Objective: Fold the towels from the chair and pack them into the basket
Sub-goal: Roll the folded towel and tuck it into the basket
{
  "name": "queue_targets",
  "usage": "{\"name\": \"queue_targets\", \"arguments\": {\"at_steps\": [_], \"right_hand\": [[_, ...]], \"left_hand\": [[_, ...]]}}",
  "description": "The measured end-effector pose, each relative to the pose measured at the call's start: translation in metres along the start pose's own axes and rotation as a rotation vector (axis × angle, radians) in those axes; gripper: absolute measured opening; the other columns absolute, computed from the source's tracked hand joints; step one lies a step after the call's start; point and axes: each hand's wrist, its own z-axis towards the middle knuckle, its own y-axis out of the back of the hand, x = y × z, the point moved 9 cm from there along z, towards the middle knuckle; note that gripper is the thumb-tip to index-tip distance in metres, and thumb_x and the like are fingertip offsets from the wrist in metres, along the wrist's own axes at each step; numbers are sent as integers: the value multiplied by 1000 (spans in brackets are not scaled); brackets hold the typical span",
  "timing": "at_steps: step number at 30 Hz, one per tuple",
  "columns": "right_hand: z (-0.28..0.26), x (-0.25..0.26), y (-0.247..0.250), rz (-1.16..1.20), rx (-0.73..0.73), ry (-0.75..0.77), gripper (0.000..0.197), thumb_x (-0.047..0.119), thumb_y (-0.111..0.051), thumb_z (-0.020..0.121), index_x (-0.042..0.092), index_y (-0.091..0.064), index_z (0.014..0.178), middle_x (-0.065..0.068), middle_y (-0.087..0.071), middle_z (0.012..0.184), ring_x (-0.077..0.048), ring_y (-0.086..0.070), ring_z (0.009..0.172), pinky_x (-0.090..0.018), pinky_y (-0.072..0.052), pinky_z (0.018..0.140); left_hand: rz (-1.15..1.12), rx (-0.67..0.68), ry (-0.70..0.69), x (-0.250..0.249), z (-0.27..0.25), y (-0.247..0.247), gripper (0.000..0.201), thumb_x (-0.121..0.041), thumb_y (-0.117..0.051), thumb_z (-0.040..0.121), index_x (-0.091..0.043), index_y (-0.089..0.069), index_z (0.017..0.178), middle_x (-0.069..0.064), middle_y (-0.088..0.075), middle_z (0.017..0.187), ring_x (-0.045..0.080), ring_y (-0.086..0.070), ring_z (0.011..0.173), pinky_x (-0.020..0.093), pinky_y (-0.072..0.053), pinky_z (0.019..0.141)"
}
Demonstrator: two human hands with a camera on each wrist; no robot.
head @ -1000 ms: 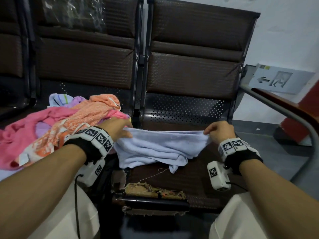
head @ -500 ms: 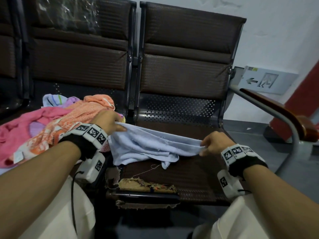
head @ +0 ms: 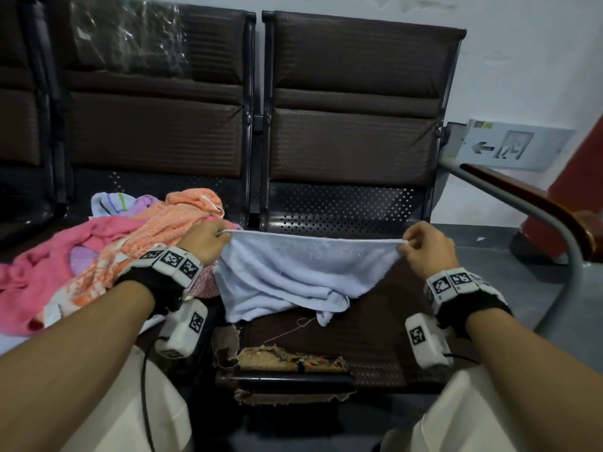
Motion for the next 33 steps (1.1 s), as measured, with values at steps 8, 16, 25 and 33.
{"name": "queue_targets", "arguments": {"at_steps": [8,16,25,33], "right_hand": [[19,-14,-18,433,2,-187,17,8,-60,83,21,-62,73,-4,-62,79,-20,-54,84,-31,-42,80],[24,0,-26,511,-8,-54,13,20,-71,83,19,-63,73,0,-65,72,-14,-58,69,-30,-48,69],[23,-16,6,303,-244,-172,14,18,-59,89,10,-70,89,-4,-61,80,-21,-55,82,-27,-40,78],[7,31,32,636,-331,-195,15,20,-53,87,12,-61,77,-4,-59,76,-20,-51,77,-32,-42,73]], "left_hand": [[-29,-71,28,11,7,8,14,-23,-67,84,-11,-74,85,14,-68,113,28,-59,110,28,-39,80],[-62,-147,85,18,7,13,46,-32,-71,80,-11,-47,47,5,-47,51,22,-45,58,31,-29,52],[-259,-70,3,11,9,7,5,-17,-68,84,-14,-72,81,5,-68,79,24,-64,80,41,-54,80],[-652,-138,19,-24,-7,21,26,-17,-53,94,-22,-60,69,-6,-54,64,11,-48,62,29,-38,61]]}}
